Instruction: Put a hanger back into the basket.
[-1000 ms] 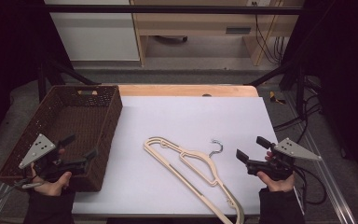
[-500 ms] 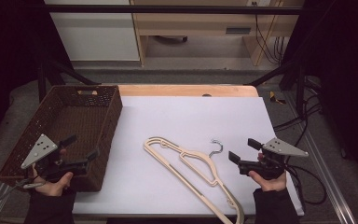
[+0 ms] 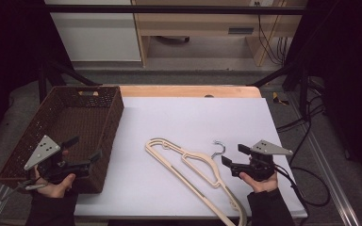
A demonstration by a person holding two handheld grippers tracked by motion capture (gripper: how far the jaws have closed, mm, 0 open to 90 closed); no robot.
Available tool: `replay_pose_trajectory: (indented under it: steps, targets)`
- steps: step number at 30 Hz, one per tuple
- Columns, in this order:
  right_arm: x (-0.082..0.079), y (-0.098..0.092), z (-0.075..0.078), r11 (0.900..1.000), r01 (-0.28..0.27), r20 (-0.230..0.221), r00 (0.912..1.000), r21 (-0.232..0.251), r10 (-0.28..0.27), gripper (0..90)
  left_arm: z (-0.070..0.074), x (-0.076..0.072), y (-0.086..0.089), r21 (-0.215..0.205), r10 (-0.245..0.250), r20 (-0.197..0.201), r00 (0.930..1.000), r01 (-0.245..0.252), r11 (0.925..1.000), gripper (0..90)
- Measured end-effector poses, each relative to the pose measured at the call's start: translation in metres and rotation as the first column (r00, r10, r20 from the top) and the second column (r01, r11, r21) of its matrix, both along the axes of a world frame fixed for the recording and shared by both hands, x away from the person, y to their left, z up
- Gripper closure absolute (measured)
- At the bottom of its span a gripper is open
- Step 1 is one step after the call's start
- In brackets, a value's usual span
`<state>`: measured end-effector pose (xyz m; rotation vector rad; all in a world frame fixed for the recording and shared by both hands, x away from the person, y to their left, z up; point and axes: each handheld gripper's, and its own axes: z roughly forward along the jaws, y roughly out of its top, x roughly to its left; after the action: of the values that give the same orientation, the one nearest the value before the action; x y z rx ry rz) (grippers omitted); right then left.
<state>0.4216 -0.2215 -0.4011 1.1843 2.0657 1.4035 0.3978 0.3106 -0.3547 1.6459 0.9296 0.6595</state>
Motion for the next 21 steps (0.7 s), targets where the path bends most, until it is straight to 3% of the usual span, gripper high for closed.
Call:
replay_pose_trajectory:
  steps: [6,10,15,21]
  targets:
    - [0.004,0.005,-0.008,0.999,-0.009,-0.018,0.9998,-0.031,0.009,20.2,0.001,0.0,-0.007,0.0,-0.01,0.003,1.0,0.01,1.0,4.0]
    - [0.002,0.004,-0.005,1.0,-0.019,-0.001,0.9998,-0.015,0.019,17.4,0.001,0.001,-0.022,0.006,-0.04,-0.009,0.9992,0.04,0.9992,4.5]
    - [-0.01,-0.006,0.002,1.0,-0.02,0.043,0.9989,0.012,0.019,15.2,0.004,0.007,-0.05,0.02,-0.078,-0.028,0.9966,0.078,0.9967,5.8]
    - [-0.02,-0.02,-0.008,1.0,-0.006,0.036,0.9993,0.021,0.005,13.3,0.004,0.025,-0.096,0.036,-0.139,-0.065,0.9882,0.142,0.9893,5.9]
